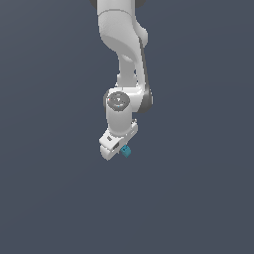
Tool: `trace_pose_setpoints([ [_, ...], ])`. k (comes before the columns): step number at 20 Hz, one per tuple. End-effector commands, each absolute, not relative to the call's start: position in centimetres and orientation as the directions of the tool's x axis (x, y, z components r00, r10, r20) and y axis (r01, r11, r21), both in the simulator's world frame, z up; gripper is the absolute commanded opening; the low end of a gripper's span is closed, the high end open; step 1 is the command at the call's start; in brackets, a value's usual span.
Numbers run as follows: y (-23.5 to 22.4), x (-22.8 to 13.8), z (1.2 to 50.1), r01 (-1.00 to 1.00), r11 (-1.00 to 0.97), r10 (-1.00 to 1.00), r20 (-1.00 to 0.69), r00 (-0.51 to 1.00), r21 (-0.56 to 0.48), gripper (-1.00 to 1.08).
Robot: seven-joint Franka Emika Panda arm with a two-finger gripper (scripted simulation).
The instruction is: Pick up the object and move it to a goal position.
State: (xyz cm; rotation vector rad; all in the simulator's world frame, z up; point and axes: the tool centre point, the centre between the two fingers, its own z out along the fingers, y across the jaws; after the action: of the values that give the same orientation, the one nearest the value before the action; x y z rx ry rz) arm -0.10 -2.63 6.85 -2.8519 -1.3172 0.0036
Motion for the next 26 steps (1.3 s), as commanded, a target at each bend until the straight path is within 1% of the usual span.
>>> trace_pose_setpoints([
  [1, -2.7, -0.4, 8.8, 0.762, -0.648, 0.762, -0.001, 0.648, 0.001, -1.0],
  [6, -2.9, -1.2, 13.8, 0.762, -0.647, 0.762, -0.002, 0.647, 0.001, -1.0],
  [19, -3.5, -3.4, 28.9, 0.763, -0.647, 0.763, 0.001, 0.647, -0.001, -1.0],
  [26, -3.8, -4.1, 34.8, 0.762, -0.647, 0.762, 0.001, 0.647, -0.001, -1.0],
])
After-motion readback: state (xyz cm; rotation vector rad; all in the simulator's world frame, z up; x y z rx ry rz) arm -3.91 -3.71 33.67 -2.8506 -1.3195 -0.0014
